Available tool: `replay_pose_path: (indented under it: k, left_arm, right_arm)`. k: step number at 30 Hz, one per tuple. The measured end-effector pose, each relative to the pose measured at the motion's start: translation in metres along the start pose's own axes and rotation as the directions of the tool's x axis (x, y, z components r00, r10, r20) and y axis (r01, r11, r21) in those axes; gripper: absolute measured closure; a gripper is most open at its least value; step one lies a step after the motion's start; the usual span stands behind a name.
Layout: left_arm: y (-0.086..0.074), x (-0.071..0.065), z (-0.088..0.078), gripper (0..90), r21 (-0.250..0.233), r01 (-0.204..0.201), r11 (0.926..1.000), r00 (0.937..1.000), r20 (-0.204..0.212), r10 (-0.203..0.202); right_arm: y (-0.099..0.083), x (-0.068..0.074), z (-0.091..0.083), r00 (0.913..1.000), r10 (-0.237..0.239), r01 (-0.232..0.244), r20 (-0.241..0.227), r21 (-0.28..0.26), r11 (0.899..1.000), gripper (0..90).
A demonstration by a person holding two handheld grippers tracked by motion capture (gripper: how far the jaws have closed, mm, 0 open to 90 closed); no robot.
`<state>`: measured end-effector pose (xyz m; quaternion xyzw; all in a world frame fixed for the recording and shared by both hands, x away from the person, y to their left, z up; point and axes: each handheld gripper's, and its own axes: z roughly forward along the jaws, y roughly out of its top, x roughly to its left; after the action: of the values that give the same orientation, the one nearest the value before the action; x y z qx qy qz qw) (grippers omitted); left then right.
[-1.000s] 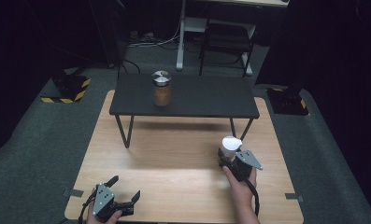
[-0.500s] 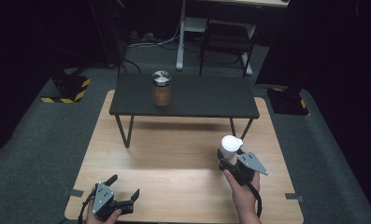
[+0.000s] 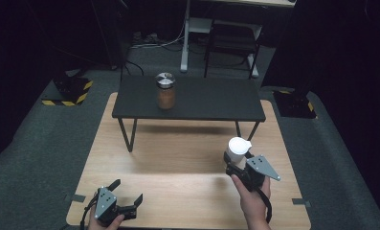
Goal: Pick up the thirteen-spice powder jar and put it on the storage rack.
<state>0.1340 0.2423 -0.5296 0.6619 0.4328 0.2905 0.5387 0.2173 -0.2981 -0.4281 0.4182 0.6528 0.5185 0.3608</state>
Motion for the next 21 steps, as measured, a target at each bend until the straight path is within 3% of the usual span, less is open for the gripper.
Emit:
replay_pose_path:
  k: [21]
  left_arm:
    - [0.0,0.001,0.0,0.6,-0.001,0.0,1.0,1.0,0.006,0.0]
  right_arm:
    - [0.038,0.008,-0.006,0.9998,-0.012,0.011,-0.017,-0.045,0.999,30.4]
